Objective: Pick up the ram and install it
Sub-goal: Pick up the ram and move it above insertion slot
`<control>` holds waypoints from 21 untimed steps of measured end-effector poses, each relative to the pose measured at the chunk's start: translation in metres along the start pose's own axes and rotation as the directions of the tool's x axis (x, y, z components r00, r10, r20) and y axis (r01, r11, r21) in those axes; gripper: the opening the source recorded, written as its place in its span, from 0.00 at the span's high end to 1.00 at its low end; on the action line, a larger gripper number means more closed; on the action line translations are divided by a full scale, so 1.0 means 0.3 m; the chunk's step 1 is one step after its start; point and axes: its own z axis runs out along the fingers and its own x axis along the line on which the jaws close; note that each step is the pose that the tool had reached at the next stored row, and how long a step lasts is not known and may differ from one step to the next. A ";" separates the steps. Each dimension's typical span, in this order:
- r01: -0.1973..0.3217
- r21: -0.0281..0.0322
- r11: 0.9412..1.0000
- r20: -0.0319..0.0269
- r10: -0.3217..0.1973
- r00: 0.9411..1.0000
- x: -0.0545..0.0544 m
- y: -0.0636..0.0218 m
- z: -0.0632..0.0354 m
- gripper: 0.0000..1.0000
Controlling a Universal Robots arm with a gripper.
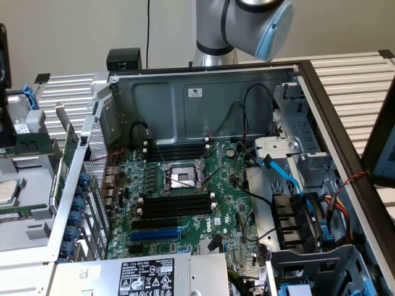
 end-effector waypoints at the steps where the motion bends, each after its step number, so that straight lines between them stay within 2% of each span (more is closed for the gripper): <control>1: 0.000 -0.001 1.000 0.000 0.000 1.000 0.001 -0.016 -0.001 0.87; 4: 0.000 -0.004 1.000 0.000 0.000 1.000 0.002 -0.061 -0.003 0.87; 12: 0.000 -0.022 1.000 0.000 0.000 1.000 0.005 -0.173 -0.009 0.87; 17: 0.000 -0.022 1.000 0.000 0.000 1.000 0.007 -0.244 -0.012 0.87; 21: 0.000 -0.019 1.000 -0.001 0.000 1.000 0.009 -0.297 -0.015 0.87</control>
